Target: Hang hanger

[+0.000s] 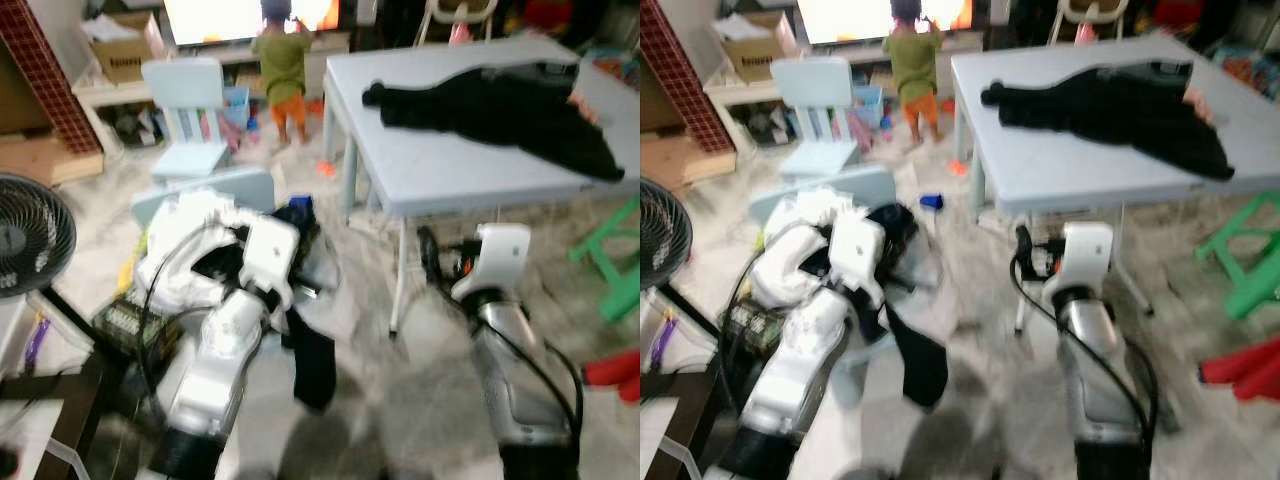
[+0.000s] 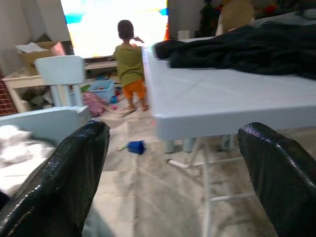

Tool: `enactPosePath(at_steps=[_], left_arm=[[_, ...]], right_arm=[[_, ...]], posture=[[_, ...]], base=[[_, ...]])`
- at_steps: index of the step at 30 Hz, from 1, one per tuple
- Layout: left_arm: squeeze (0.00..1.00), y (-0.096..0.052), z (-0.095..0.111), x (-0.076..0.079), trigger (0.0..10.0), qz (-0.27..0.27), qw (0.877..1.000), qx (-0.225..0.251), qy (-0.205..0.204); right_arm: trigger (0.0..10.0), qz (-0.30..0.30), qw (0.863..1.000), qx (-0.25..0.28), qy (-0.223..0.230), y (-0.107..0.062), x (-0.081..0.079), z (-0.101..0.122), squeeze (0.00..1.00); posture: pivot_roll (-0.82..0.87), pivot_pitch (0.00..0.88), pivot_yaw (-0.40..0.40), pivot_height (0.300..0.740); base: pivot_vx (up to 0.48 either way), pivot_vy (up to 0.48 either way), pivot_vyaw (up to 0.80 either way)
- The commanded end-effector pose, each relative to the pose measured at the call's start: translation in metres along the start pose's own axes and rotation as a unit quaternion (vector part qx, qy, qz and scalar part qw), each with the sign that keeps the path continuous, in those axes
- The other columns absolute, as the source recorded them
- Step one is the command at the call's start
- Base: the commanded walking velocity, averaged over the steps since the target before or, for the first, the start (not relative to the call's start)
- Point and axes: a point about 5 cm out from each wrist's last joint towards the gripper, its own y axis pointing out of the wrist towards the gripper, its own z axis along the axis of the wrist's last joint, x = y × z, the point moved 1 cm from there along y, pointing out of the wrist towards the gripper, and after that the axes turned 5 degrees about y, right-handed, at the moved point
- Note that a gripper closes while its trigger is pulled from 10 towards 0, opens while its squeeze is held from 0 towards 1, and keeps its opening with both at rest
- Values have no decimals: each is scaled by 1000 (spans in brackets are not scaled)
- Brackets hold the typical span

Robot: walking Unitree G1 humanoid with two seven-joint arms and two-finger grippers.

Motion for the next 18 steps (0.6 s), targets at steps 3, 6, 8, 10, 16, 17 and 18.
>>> enactPosePath(at_steps=[3, 6, 8, 10, 16, 17, 18], left_arm=[[0, 4, 7, 4, 10000, -22, 999, 14, -19], [0, 9, 13, 3, 10000, -26, 999, 21, -32], [0, 8, 13, 4, 10000, -30, 999, 21, -32], [0, 7, 13, 6, 10000, -39, 998, 24, -35], [0, 5, 13, 15, 10000, -78, 996, 26, -37], [0, 5, 13, 16, 10000, -78, 996, 26, -39], [0, 5, 13, 16, 10000, -80, 996, 26, -39]], right_arm=[[10000, -18, 1000, 8, 4, 1, 9, 8, 0], [10000, -21, 1000, 13, 4, 2, 9, 9, 0], [10000, -23, 1000, 13, 2, 3, 9, 9, 0], [10000, -25, 1000, 13, 0, 4, 10, 8, 0], [10000, -37, 999, 16, -2, 4, 14, 10, 0], [10000, -39, 999, 16, -2, 4, 14, 9, 0], [10000, -40, 999, 16, -2, 4, 15, 9, 0]], posture=[[-48, 30, 36, 740], [-44, 30, 32, 740], [-44, 30, 32, 740], [-43, 30, 31, 740], [-45, 29, 34, 740], [-48, 27, 34, 740], [-48, 27, 34, 740]], base=[[0, 0, -800], [217, 230, -800], [307, 368, -800], [334, 345, -800], [349, 328, -800], [375, 300, -800], [375, 296, -800]])
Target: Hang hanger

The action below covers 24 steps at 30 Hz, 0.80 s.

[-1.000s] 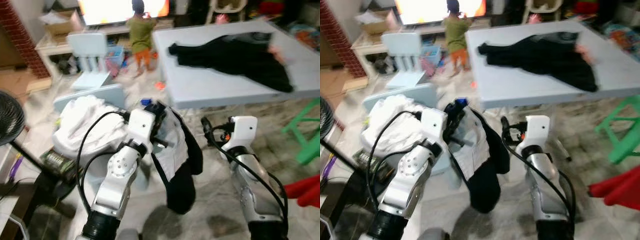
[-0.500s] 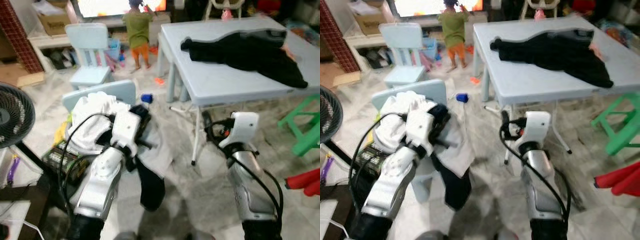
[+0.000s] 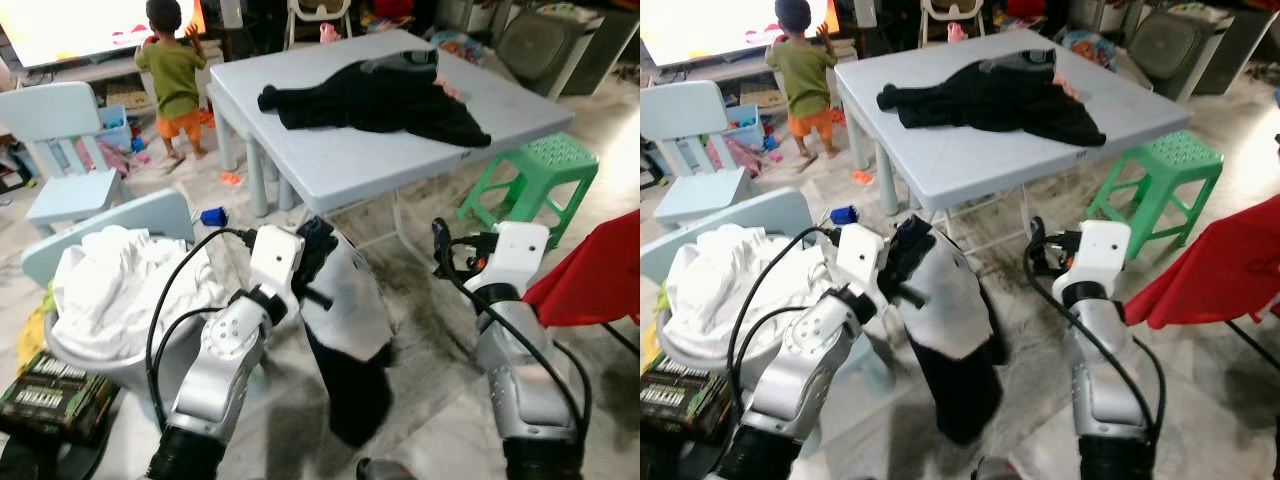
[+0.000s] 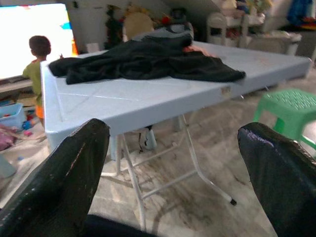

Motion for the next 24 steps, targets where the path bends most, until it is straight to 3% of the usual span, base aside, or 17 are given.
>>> enactPosePath(at_steps=[1, 13, 21, 24], left_arm=[[0, 5, 11, 4, 10000, -15, 1000, 23, 5], [0, 3, 1, 14, 10000, -51, 999, -2, 20], [0, -4, -8, 4, 10000, 2, 1000, -17, 4], [0, -9, -14, -9, 10000, 42, 999, -27, -1]], right_arm=[[10000, -15, 1000, 7, -7, 1, 8, 4, 0], [10000, -43, 999, 13, -3, -2, 18, 4, 0], [10000, -57, 998, 4, -7, -9, 23, -4, 0], [10000, -67, 998, -10, -3, -15, 26, -12, 0]], posture=[[-49, 24, 34, 740], [-50, 21, 30, 740], [-46, 13, 33, 740], [-37, 5, 18, 740]], base=[[390, 281, -800], [421, 67, -800], [85, 0, -800], [0, 0, -800]])
